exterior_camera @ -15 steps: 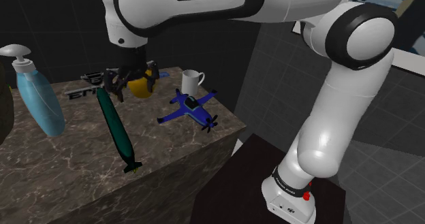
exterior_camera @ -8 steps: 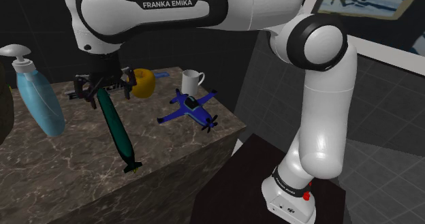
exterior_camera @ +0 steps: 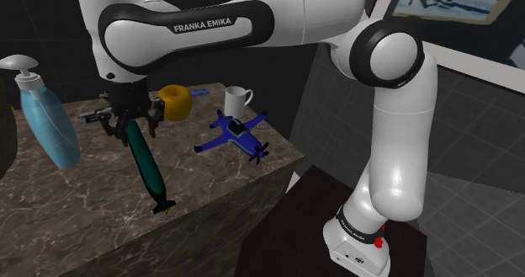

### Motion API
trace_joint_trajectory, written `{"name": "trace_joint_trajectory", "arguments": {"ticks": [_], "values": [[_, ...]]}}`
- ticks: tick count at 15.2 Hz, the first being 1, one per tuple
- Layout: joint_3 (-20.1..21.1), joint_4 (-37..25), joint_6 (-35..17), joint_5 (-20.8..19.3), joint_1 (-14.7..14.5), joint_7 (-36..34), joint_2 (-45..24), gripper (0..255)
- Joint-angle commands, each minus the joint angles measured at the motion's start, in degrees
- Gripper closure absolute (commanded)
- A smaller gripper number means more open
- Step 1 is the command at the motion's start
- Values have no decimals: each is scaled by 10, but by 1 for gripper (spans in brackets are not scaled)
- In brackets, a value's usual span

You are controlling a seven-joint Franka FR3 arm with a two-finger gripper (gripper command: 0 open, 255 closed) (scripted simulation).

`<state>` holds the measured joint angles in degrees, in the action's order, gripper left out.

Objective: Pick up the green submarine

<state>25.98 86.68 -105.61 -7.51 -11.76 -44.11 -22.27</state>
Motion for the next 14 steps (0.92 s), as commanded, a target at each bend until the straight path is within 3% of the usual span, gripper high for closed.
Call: {"name": "trace_joint_trajectory", "arguments": {"ticks": [1,9,14], "values": [[0,1,-1,0,0,0,0,255],[0,0,-1,0,0,0,-1,255],[1,-34,36,2,-2,1,3,255]]}}
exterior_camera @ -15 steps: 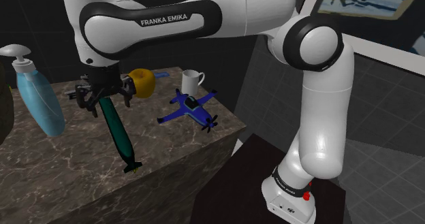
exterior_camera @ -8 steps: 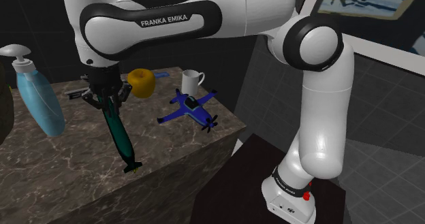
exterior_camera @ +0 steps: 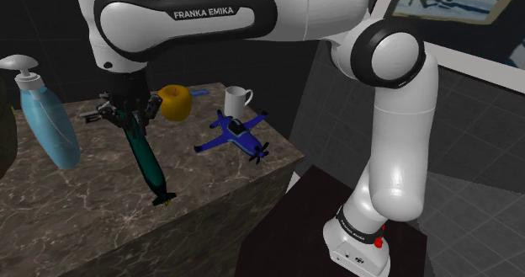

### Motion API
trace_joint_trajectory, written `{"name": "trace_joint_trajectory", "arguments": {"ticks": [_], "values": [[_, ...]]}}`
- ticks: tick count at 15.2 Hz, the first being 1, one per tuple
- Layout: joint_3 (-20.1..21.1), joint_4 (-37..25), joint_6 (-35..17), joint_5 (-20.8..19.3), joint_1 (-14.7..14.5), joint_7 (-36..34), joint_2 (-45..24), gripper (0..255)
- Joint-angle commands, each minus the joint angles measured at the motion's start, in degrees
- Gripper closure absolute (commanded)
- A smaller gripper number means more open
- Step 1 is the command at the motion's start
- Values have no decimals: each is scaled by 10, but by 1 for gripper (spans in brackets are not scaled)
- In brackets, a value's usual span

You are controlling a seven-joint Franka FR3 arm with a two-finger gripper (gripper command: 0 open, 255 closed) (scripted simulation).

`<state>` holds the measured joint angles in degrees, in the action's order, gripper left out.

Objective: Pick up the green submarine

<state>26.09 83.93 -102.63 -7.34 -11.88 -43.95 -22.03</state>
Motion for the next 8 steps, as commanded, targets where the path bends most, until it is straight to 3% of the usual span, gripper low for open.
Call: {"name": "trace_joint_trajectory", "arguments": {"ticks": [1,8], "values": [[1,-14,14,0,-2,0,0,255],[2,-73,69,0,-8,0,-2,255]]}}
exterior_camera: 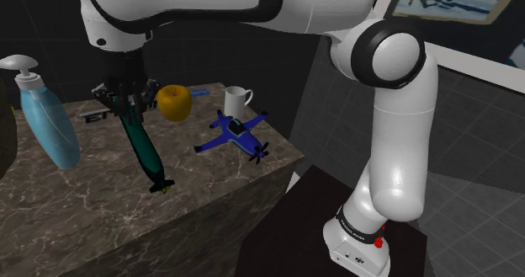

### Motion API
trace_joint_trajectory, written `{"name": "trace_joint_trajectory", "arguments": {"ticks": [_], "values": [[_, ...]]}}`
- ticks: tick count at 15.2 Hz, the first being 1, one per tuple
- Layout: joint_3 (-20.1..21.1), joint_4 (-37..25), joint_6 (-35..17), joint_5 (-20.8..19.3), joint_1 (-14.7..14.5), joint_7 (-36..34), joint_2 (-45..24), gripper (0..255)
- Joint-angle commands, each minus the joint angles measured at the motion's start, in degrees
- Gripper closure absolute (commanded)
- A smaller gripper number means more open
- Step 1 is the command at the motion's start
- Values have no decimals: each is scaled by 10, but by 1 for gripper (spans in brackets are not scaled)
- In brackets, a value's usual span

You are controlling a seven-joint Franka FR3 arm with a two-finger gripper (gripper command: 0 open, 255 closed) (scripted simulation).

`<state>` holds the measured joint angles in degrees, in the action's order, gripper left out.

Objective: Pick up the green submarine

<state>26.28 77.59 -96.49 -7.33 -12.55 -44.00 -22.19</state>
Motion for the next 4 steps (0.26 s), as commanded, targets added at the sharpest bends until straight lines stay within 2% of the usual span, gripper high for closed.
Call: {"name": "trace_joint_trajectory", "arguments": {"ticks": [1,4], "values": [[0,-19,16,-1,-2,0,-2,255],[1,-30,26,-1,-4,0,-3,255]]}}
